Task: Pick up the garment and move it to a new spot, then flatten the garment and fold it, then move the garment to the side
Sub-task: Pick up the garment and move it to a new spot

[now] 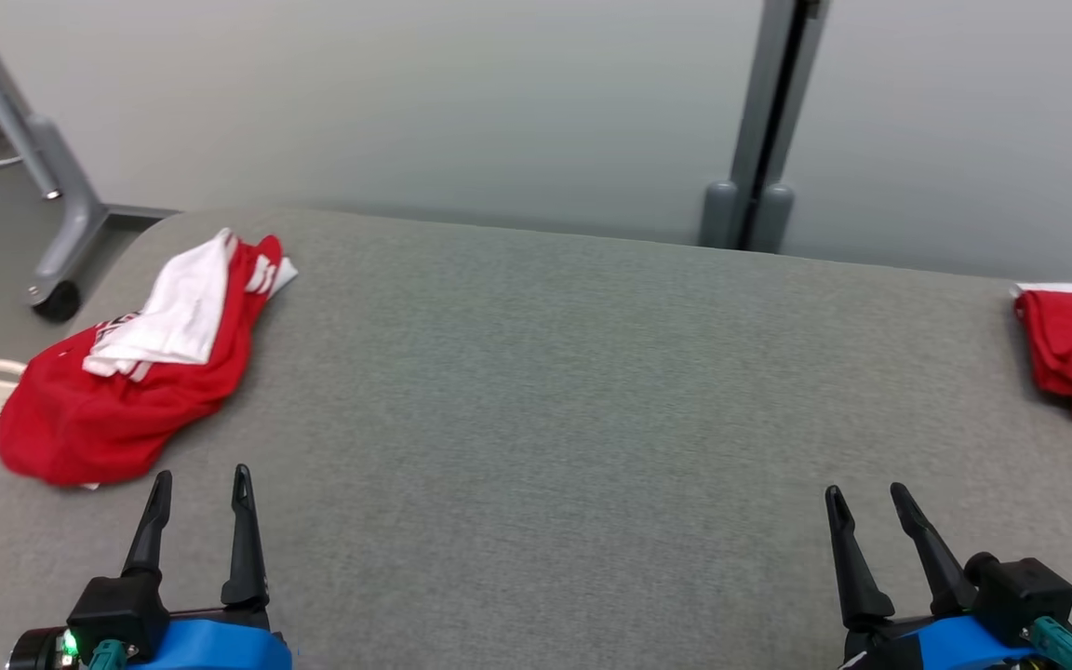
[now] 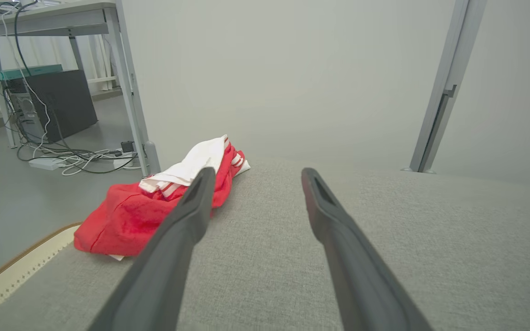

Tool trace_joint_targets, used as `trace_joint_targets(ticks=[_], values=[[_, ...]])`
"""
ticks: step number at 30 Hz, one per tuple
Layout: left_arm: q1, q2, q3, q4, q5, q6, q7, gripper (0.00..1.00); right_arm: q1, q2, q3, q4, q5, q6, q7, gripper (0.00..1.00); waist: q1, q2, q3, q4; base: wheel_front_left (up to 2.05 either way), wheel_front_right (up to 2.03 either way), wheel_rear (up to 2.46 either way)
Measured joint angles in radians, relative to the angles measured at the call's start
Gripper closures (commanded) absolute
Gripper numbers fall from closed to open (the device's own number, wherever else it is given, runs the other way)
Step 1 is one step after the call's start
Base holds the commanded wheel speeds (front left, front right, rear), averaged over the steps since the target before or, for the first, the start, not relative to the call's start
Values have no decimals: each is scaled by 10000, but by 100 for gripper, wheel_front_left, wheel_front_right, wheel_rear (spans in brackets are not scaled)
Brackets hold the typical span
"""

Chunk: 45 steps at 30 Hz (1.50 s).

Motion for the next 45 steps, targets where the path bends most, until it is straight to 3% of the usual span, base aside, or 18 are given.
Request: trace_joint_targets(ticks=[16,24,33,45], values=[[109,58,251,-113,-48,151,2,0,-112,6,420,117,-52,0,-86,0,0,0,72,2032,0,0,0],[296,69,485,-127,-167,238,2,0,-161,6,546,117,-52,0,-134,0,0,0,129,2735,0,0,0],[332,52,598,-148,-186,263,2,0,-166,8,639,130,-67,0,-130,0,0,-1,159,2859,0,0,0],[-367,-54,903,-88,-468,355,2,0,-360,-61,554,-447,-483,0,59,0,0,-2,725,2260,0,0,0]])
